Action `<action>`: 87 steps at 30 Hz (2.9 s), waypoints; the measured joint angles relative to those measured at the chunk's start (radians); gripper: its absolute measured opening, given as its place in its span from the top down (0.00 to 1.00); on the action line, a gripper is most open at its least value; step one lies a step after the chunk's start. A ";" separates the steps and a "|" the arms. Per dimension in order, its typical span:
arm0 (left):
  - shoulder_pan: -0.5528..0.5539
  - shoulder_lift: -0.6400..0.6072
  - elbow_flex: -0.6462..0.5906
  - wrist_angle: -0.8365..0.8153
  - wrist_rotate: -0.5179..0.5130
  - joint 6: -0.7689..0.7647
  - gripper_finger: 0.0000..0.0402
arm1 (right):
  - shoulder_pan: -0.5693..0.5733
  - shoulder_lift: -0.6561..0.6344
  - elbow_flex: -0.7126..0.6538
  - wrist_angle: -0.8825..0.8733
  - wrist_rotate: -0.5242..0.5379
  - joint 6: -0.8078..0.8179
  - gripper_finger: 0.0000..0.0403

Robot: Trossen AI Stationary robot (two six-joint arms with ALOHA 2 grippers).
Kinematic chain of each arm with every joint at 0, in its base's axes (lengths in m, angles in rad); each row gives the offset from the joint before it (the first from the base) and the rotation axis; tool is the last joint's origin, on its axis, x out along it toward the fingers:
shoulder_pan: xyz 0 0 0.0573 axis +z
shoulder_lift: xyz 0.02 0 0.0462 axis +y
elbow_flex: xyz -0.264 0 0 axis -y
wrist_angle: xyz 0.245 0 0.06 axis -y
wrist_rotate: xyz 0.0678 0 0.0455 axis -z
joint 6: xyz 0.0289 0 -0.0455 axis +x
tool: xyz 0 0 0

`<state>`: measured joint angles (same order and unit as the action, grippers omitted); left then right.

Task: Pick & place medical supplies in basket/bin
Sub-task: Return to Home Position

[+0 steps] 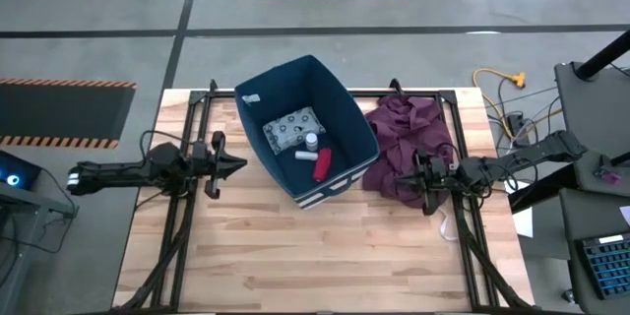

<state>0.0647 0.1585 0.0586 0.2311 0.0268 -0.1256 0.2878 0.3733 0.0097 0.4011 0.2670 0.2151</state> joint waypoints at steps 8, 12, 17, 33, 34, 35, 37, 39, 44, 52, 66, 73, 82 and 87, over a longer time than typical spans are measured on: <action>0.000 -0.156 -0.041 -0.154 0.000 -0.018 1.00 | 0.000 0.000 0.000 -0.042 0.024 -0.073 0.98; 0.000 -0.154 -0.047 -0.161 0.001 -0.027 1.00 | 0.000 -0.009 0.000 -0.049 0.103 -0.126 0.98; 0.003 -0.155 -0.048 -0.207 -0.005 0.006 1.00 | -0.001 -0.056 0.000 -0.089 0.111 -0.081 0.98; 0.003 -0.152 -0.048 -0.197 -0.008 -0.049 1.00 | -0.123 -0.063 0.000 -0.142 0.000 -0.129 0.98; 0.003 -0.152 -0.048 -0.198 -0.010 -0.050 1.00 | -0.128 -0.063 0.000 -0.119 0.008 -0.141 0.98; 0.003 -0.151 -0.047 -0.198 -0.014 -0.050 1.00 | -0.131 -0.064 0.000 -0.096 0.013 -0.154 0.98; 0.003 -0.151 -0.047 -0.198 -0.018 -0.050 1.00 | -0.133 -0.066 0.000 -0.068 0.013 -0.187 0.98; 0.003 -0.151 -0.048 -0.204 -0.021 -0.049 1.00 | -0.133 -0.066 0.001 -0.074 0.013 -0.215 0.98; 0.003 -0.133 -0.048 -0.213 -0.027 -0.050 1.00 | -0.133 -0.062 0.001 -0.110 0.013 -0.259 0.98; 0.003 -0.078 -0.048 -0.213 -0.027 -0.049 1.00 | -0.133 -0.061 0.000 -0.114 0.014 -0.274 0.98; 0.003 0.019 -0.047 -0.216 -0.027 -0.049 1.00 | -0.132 -0.060 0.000 -0.114 0.016 -0.275 0.98; 0.003 0.059 -0.047 -0.216 -0.026 -0.049 1.00 | -0.132 -0.060 0.000 -0.114 0.016 -0.272 0.98; 0.003 0.105 -0.047 -0.216 -0.026 -0.049 1.00 | -0.132 -0.060 0.000 -0.114 0.016 -0.273 0.98; 0.003 0.124 -0.047 -0.216 -0.026 -0.049 1.00 | -0.132 -0.061 0.000 -0.114 0.015 -0.275 0.98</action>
<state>0.0675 0.2830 0.0116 0.0147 0.0006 -0.1749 0.1558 0.3122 0.0101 0.2874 0.2821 -0.0602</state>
